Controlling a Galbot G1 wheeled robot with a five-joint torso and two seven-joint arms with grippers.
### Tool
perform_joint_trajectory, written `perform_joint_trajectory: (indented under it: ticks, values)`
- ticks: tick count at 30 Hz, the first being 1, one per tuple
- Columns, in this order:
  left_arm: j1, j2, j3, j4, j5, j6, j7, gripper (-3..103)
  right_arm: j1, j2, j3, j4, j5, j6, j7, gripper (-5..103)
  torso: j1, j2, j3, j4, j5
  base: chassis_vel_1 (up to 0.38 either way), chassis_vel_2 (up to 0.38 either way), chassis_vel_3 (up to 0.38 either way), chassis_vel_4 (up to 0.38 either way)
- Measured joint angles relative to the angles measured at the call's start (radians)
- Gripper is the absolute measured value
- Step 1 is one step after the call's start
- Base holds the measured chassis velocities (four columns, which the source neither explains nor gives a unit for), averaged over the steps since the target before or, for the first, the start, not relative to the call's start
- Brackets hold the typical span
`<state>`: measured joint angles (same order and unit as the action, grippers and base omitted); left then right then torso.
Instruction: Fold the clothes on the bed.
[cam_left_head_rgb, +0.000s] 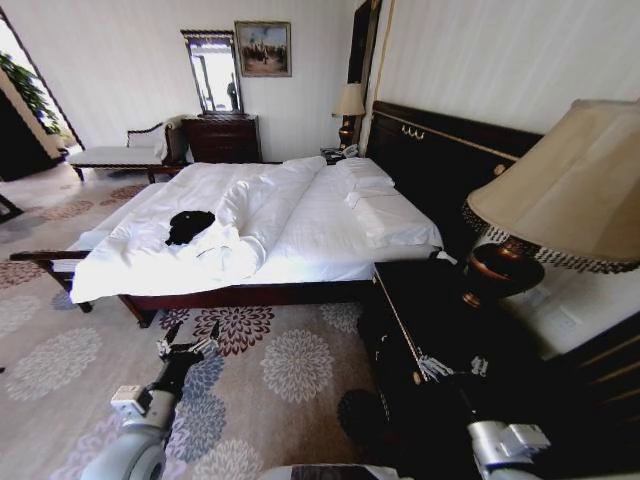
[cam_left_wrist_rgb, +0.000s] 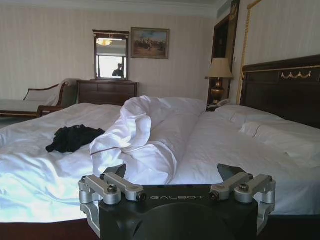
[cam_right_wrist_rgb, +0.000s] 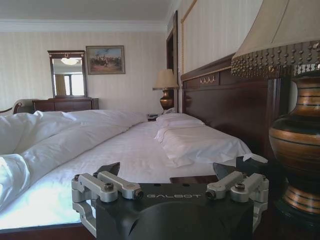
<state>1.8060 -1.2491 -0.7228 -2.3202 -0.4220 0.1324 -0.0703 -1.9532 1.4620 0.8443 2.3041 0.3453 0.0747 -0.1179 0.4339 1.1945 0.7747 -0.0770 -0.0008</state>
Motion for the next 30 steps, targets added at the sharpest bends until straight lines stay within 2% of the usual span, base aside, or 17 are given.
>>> perform_joint_trajectory:
  ticks: [3,11,15,21,22,30]
  values:
    - [-0.002,-0.004,0.016,0.000,0.008,0.005,-0.006,103,0.003,0.001,0.003,-0.009,0.004,0.000,0.001,100,0.000,0.000,0.000,0.0002,0.0000,-0.130,0.157,0.115,-0.150]
    - [0.009,-0.010,0.015,-0.005,0.013,0.006,-0.007,97,0.008,0.011,-0.006,-0.022,-0.018,0.004,0.010,100,0.000,0.000,0.000,0.0001,0.0002,-0.113,0.111,0.106,-0.126]
    - [0.024,-0.017,-0.001,-0.008,0.010,0.004,-0.003,102,0.008,0.019,-0.021,-0.022,-0.038,0.005,0.013,100,0.000,0.000,0.000,0.0001,0.0001,-0.106,0.079,0.109,-0.089]
    - [0.046,-0.029,-0.022,-0.015,-0.002,-0.001,0.005,99,0.010,0.023,-0.031,-0.023,-0.070,0.007,0.021,100,0.000,0.000,0.000,0.0002,0.0001,-0.093,0.099,0.096,-0.100]
    - [0.050,-0.030,-0.027,-0.016,-0.006,-0.002,0.006,96,0.010,0.023,-0.031,-0.023,-0.076,0.008,0.017,100,0.000,0.000,0.000,0.0002,0.0000,-0.107,0.106,0.105,-0.123]
    - [0.058,-0.029,-0.039,-0.025,-0.018,-0.003,0.006,100,0.008,0.028,-0.038,-0.016,-0.113,0.021,-0.001,100,0.000,0.000,0.000,0.0002,0.0001,-0.111,0.122,0.122,-0.119]
